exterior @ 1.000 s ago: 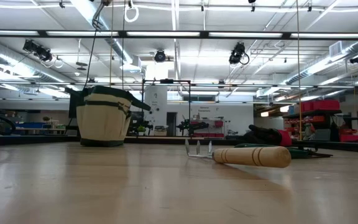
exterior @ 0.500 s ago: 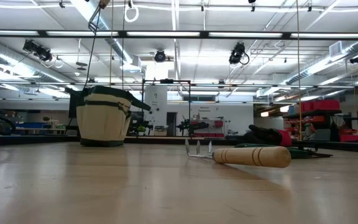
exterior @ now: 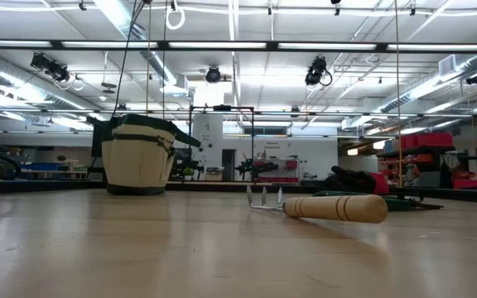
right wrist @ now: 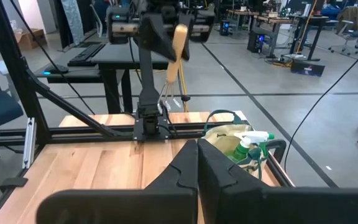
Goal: Pick & Place Garden tools in Gardening bag
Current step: Put the brown hand rake into the gardening bag
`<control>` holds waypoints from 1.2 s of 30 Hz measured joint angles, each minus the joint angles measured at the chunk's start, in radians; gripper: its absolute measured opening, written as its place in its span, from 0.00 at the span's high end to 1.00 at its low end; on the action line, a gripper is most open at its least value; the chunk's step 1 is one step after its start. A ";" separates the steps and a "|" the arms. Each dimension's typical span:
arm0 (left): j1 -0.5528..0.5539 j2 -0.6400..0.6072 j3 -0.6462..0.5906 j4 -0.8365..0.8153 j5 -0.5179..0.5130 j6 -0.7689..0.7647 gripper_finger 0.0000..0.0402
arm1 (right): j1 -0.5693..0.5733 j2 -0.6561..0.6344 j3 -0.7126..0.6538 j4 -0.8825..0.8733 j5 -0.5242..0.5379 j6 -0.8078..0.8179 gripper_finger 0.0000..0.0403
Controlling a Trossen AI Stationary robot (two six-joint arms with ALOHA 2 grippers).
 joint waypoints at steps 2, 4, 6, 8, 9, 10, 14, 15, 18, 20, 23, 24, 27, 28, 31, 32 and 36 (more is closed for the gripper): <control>0.000 0.001 -0.001 0.010 0.026 0.013 0.80 | 0.000 0.000 0.000 0.002 0.000 0.000 1.00; 0.000 -0.002 -0.001 0.017 0.041 0.021 0.80 | 0.000 0.000 0.000 0.003 0.000 0.000 1.00; 0.000 -0.003 -0.001 0.022 0.046 0.022 0.80 | 0.000 0.000 0.000 0.003 0.000 0.000 1.00; 0.000 -0.004 -0.001 0.024 0.060 0.022 0.80 | 0.000 0.000 0.000 0.003 0.000 0.000 1.00; 0.000 -0.004 0.000 0.025 0.064 0.022 0.80 | 0.000 0.000 0.000 0.004 0.000 0.000 1.00; 0.000 -0.004 -0.001 0.025 0.070 0.022 0.80 | 0.000 0.000 0.000 0.004 -0.001 0.000 1.00; 0.000 -0.019 -0.113 0.137 0.100 -0.007 0.80 | 0.000 0.000 0.000 0.006 -0.002 0.000 1.00; 0.000 -0.026 -0.148 0.157 0.102 -0.014 0.80 | 0.000 0.000 0.000 0.006 -0.002 0.001 1.00; 0.003 -0.059 -0.230 0.258 0.099 -0.033 0.80 | 0.000 0.000 0.000 0.007 -0.002 0.024 1.00; 0.015 -0.083 -0.269 0.290 0.096 -0.033 0.80 | 0.000 0.000 0.000 0.007 -0.003 0.028 1.00; 0.041 -0.114 -0.321 0.330 0.092 -0.033 0.80 | 0.000 0.000 0.000 0.007 -0.002 0.038 1.00; 0.052 -0.127 -0.337 0.344 0.087 -0.031 0.80 | 0.000 0.000 0.000 0.007 -0.002 0.044 1.00; 0.098 -0.156 -0.387 0.369 0.078 -0.028 0.80 | 0.000 0.000 0.000 0.007 -0.002 0.047 1.00; 0.116 -0.159 -0.403 0.376 0.078 -0.028 0.80 | 0.000 0.000 0.000 0.007 -0.001 0.047 1.00; 0.173 -0.163 -0.447 0.438 0.080 -0.027 0.80 | 0.000 0.000 0.000 0.007 -0.001 0.051 1.00; 0.192 -0.163 -0.456 0.456 0.081 -0.022 0.80 | 0.000 0.000 0.000 0.007 -0.001 0.051 1.00; 0.264 -0.155 -0.488 0.462 0.081 -0.001 0.80 | 0.000 0.000 0.000 0.007 0.000 0.063 1.00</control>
